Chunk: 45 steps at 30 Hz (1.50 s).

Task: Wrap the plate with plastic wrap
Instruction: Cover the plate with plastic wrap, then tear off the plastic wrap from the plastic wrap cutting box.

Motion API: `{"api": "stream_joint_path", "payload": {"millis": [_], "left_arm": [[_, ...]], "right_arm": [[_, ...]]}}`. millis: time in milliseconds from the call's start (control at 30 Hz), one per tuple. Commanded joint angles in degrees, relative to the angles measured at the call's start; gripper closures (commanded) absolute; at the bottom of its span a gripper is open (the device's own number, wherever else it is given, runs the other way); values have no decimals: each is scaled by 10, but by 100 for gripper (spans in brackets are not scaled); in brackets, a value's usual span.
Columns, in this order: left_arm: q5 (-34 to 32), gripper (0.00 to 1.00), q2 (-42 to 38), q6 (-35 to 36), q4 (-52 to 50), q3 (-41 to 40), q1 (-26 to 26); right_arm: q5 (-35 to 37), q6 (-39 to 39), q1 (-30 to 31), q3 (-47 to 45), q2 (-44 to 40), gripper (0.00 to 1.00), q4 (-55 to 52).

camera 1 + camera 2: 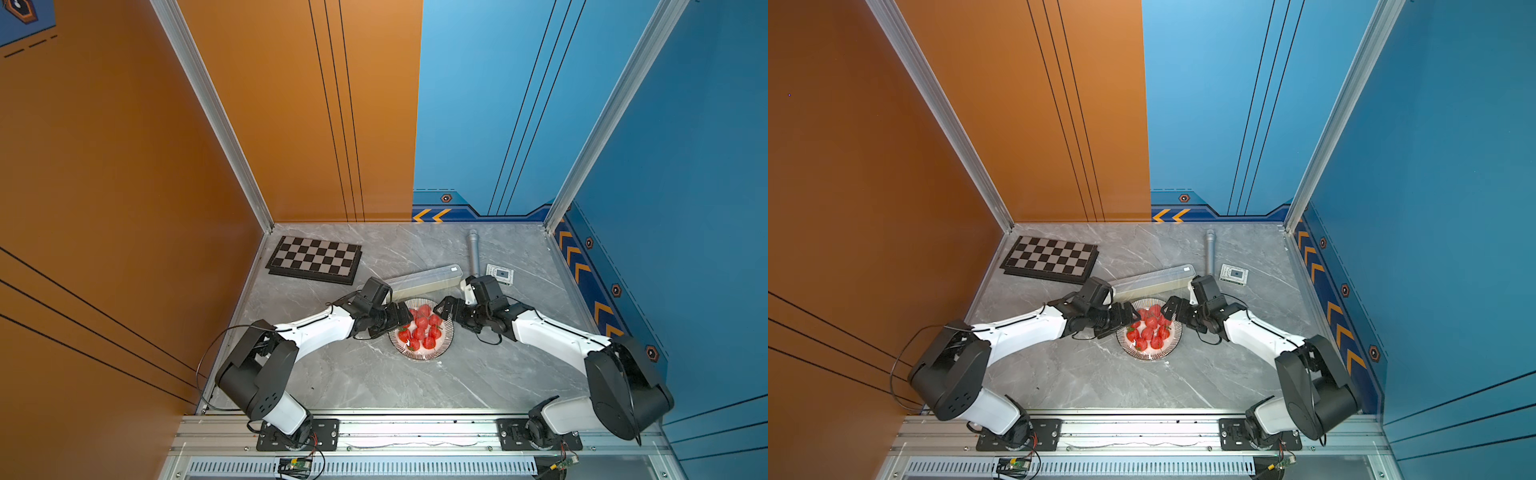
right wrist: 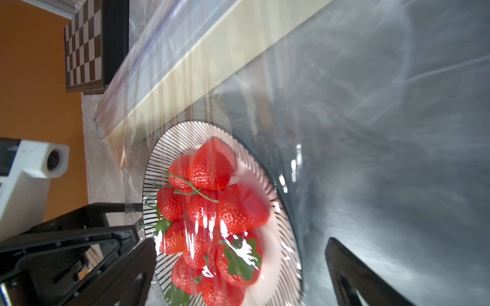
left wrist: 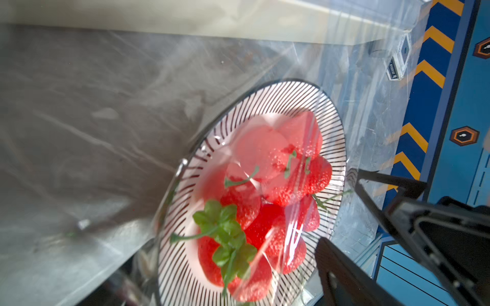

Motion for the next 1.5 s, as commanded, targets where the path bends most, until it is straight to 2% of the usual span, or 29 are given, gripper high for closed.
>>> {"api": "stream_joint_path", "payload": {"millis": [0, 100, 200, 300, 367, 500, 667, 700, 733, 867, 967, 1167, 1367, 1467], "left_arm": [[-16, 6, -56, 11, -55, -19, 21], [-17, 5, -99, 36, -99, -19, 56], [-8, 6, -129, 55, -117, -22, 111], [5, 8, -135, 67, -119, -20, 168], [8, 9, -131, 75, -119, -12, 198], [25, 10, -107, 84, -114, 9, 250], [58, 12, -59, 83, -82, 28, 279], [64, 13, -47, 83, -77, 33, 282], [66, 17, -39, 83, -72, 38, 283], [76, 19, -10, 74, -42, 47, 289], [93, 23, 13, 60, -15, 51, 294], [102, 25, 51, 55, 18, 66, 296], [106, 26, 77, 60, 22, 72, 298], [106, 27, 81, 62, 23, 71, 298]], "right_arm": [[36, -115, -64, 24, -55, 0, -124], [12, -228, -125, 96, -54, 1, -168], [18, -360, -142, 209, 0, 5, -223], [11, -499, -149, 319, 83, 25, -270], [-14, -578, -155, 381, 134, 32, -288], [-58, -731, -156, 442, 198, 32, -293], [-109, -853, -169, 506, 270, 33, -314], [-109, -876, -171, 524, 287, 33, -329], [-107, -903, -170, 538, 301, 33, -345], [-99, -1003, -161, 609, 364, 33, -429], [-90, -1059, -155, 646, 395, 36, -465], [-89, -1098, -149, 664, 441, 41, -476], [-78, -1088, -136, 695, 483, 48, -476], [-91, -1083, -136, 709, 489, 48, -476]]}}
